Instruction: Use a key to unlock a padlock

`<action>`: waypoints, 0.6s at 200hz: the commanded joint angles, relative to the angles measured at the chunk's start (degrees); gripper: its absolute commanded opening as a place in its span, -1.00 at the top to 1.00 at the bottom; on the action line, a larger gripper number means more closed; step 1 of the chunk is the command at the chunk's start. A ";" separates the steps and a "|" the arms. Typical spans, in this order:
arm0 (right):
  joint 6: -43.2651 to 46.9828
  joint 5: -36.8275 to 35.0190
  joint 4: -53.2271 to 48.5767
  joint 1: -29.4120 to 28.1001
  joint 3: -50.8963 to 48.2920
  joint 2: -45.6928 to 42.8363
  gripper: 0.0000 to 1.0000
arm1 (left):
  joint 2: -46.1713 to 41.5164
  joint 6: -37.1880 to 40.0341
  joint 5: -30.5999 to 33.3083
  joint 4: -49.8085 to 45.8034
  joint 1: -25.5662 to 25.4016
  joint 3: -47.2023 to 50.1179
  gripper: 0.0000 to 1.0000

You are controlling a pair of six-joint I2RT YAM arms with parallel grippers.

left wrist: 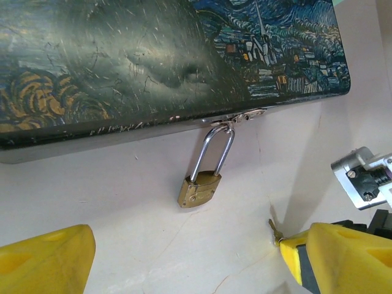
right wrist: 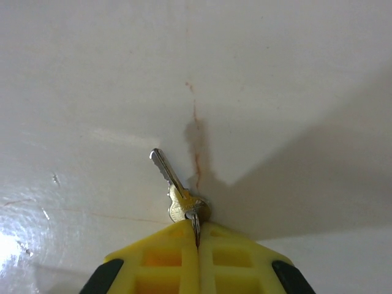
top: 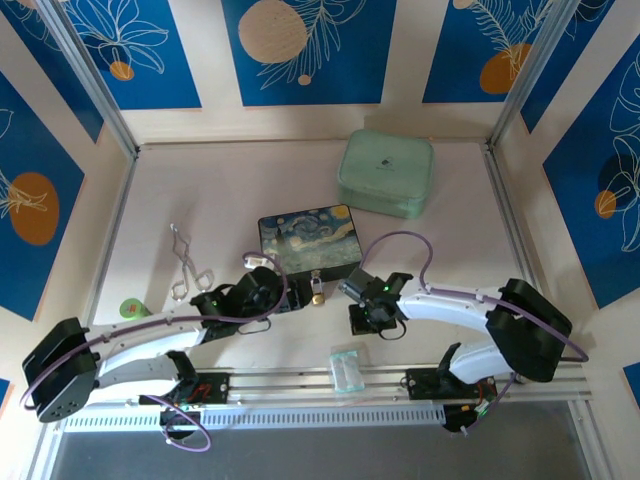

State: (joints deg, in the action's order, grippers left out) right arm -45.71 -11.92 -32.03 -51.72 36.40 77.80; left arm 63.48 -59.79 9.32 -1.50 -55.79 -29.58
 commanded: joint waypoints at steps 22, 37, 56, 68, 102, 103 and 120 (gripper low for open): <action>6.22 0.45 3.27 2.86 -2.35 -2.82 1.00 | 2.65 -4.67 0.49 8.78 -0.71 1.37 -0.68; 7.25 1.08 3.29 3.59 -2.18 -3.63 1.00 | 3.58 -7.20 -0.04 12.57 -1.05 2.09 -0.61; 7.91 2.24 3.32 4.30 -1.60 -3.99 1.00 | 4.41 -10.56 0.06 18.01 -1.81 3.49 -0.51; 8.05 2.60 2.96 4.44 -0.86 -4.12 1.00 | 4.84 -12.33 0.55 20.61 -2.36 4.36 -0.47; 8.52 2.94 1.89 4.40 1.45 -4.78 1.00 | 6.41 -14.74 3.14 23.73 -4.22 4.80 -0.38; 8.53 2.95 1.89 4.33 1.55 -4.77 1.00 | 6.53 -14.78 3.19 23.78 -4.32 4.80 -0.38; 8.66 3.18 1.41 4.01 2.71 -5.27 1.00 | 8.21 -15.76 3.50 26.67 -5.22 4.71 -0.34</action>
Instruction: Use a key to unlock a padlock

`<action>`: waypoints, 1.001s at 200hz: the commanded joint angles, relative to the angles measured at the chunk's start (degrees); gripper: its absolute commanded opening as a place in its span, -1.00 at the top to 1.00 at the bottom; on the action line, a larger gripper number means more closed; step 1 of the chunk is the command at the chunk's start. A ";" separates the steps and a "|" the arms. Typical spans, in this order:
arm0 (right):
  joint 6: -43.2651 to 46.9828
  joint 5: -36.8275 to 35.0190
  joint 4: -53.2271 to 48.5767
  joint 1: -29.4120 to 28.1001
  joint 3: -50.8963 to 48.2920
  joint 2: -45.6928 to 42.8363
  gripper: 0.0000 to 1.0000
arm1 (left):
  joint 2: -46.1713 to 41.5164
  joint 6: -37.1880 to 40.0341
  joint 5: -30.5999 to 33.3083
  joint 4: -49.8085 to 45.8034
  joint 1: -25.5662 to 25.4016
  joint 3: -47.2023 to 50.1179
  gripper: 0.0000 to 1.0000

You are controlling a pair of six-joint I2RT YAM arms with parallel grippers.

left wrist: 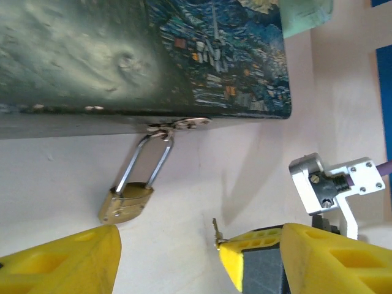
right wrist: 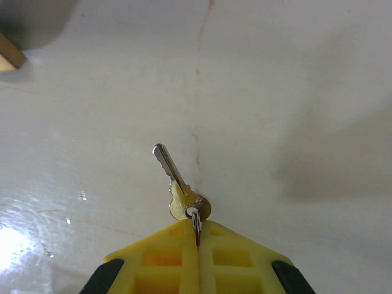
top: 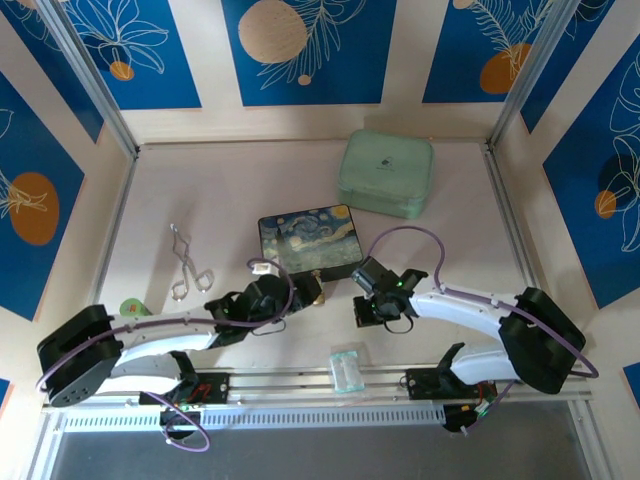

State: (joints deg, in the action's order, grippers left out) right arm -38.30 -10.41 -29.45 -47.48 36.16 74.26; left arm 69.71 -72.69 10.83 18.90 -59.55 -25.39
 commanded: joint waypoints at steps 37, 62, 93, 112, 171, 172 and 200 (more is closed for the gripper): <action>1.57 2.71 -1.99 -1.53 5.51 -3.72 1.00 | 6.13 -3.40 2.35 10.02 -3.29 -1.13 -0.24; 1.72 4.15 -1.84 -2.54 6.88 -5.29 1.00 | 8.44 -3.82 2.35 13.54 -3.65 -1.20 -0.10; 2.53 4.74 -2.16 -3.09 7.74 -4.83 1.00 | 9.57 -3.02 2.06 15.10 -3.73 -1.68 -0.10; 3.00 5.58 -2.15 -3.47 7.43 -5.04 1.00 | 8.96 -2.89 2.87 13.92 -3.73 -1.40 -0.10; 7.54 5.27 -12.64 -0.71 9.57 -2.52 1.00 | 7.12 -1.39 3.85 10.50 -3.73 -1.63 -0.09; 7.59 4.99 -12.95 -0.70 9.69 -2.31 1.00 | 6.98 -1.31 3.94 10.17 -3.69 -1.66 -0.09; 10.51 4.02 -16.07 0.94 10.92 3.72 1.00 | 3.84 0.17 5.97 6.02 -3.68 -1.51 -0.09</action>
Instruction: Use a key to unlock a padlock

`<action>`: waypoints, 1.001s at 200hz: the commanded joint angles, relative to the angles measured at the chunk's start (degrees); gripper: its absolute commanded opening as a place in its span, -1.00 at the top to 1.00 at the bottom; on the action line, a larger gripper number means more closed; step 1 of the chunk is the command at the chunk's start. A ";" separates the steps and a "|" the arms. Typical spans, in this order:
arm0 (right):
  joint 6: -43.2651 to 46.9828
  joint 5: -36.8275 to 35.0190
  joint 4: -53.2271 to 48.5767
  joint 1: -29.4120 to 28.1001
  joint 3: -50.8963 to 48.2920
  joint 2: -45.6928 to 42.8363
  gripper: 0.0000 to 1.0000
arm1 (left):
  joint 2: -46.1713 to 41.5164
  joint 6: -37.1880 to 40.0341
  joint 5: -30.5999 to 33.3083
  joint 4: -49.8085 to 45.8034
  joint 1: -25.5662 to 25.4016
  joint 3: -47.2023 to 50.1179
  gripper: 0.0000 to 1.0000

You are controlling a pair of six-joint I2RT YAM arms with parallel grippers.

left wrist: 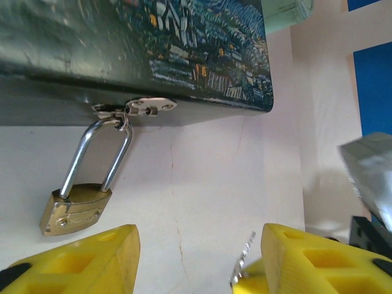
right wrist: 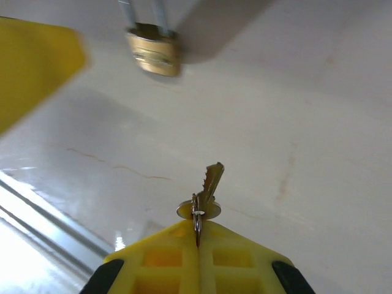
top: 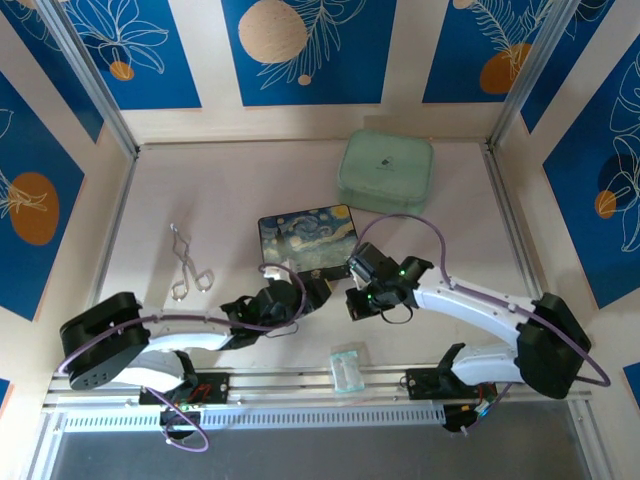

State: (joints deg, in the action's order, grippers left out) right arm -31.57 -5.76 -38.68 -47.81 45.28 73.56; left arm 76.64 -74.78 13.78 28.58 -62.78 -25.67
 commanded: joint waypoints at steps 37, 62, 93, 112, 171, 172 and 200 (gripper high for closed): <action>4.94 -1.51 -9.97 1.86 5.83 14.05 1.00 | -6.16 3.00 4.47 -6.56 -0.50 -0.40 -0.10; 3.69 -2.65 -11.89 1.87 7.92 18.69 1.00 | -7.18 2.83 5.24 -6.87 -0.50 0.40 -0.10; 1.60 -3.26 -12.51 1.58 8.19 21.06 0.97 | -7.60 2.63 5.36 -7.04 -0.48 0.84 -0.11; 0.45 -3.38 -13.30 1.58 8.03 22.04 0.90 | -7.83 2.74 5.79 -7.43 -0.49 0.90 -0.12; -3.30 -4.61 -14.37 1.73 6.96 17.72 0.57 | -8.11 3.24 6.70 -8.41 -0.48 0.62 -0.13; -3.36 -4.61 -14.35 1.79 6.90 17.57 0.56 | -8.10 3.24 6.70 -8.43 -0.44 0.62 -0.13; -4.96 -3.87 -13.07 3.05 6.11 12.94 0.21 | -8.15 3.17 6.96 -8.19 -0.41 0.82 -0.14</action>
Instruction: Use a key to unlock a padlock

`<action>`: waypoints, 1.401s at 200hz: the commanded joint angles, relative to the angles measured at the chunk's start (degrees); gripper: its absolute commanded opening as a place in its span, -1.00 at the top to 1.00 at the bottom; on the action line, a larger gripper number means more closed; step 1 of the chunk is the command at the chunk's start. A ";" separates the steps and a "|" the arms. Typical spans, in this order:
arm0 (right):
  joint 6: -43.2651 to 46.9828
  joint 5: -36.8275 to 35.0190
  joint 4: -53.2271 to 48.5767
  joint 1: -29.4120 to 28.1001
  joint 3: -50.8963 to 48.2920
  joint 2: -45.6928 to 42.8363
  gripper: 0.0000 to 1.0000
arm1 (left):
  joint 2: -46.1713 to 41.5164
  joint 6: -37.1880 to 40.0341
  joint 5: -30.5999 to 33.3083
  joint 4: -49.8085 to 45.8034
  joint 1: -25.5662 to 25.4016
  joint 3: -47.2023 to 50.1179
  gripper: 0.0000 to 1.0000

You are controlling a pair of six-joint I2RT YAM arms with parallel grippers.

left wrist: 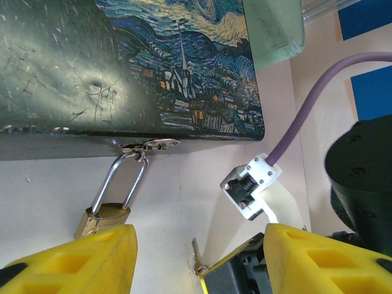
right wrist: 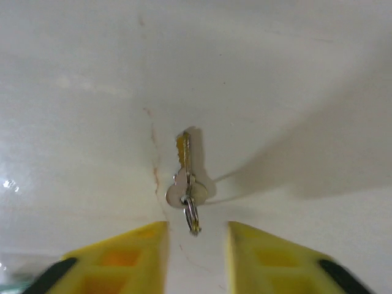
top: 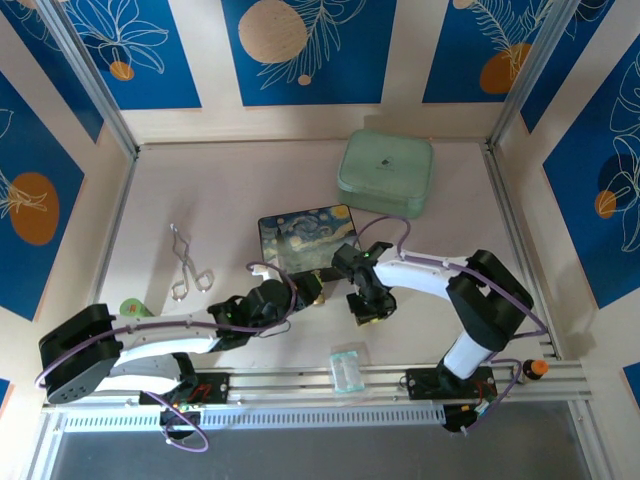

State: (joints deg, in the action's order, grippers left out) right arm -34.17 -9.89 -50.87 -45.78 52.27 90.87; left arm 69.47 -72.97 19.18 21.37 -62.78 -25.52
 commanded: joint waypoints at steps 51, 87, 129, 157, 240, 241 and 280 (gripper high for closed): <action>-6.60 3.66 5.72 1.22 -1.61 -4.70 0.09 | -1.10 1.53 1.74 -1.41 -0.46 0.47 -0.15; -6.26 -2.50 3.54 -1.99 0.61 1.08 0.18 | -1.78 1.25 1.91 -1.84 -0.41 0.91 -0.16; -7.36 -7.95 2.16 -5.11 -0.05 3.11 0.26 | -2.68 1.17 2.58 -2.38 -0.43 1.51 -0.17; -6.28 -5.55 6.10 -4.67 -1.69 3.15 0.34 | -3.26 1.64 3.21 -3.35 -0.42 1.57 -0.17; -6.01 -5.73 5.41 -5.78 -3.90 4.49 0.77 | -5.06 1.53 3.97 -4.75 -0.49 2.22 -0.18; -6.00 -5.74 5.47 -5.80 -3.92 4.49 0.78 | -5.06 1.48 4.00 -4.71 -0.49 2.23 -0.18; -3.83 -5.66 5.89 -4.87 -4.55 0.64 0.92 | -5.17 1.78 4.30 -4.70 -0.44 2.23 -0.18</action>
State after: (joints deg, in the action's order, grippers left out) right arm -39.62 -15.46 -45.41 -50.98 50.39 91.46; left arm 65.19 -72.05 21.76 17.43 -62.81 -23.68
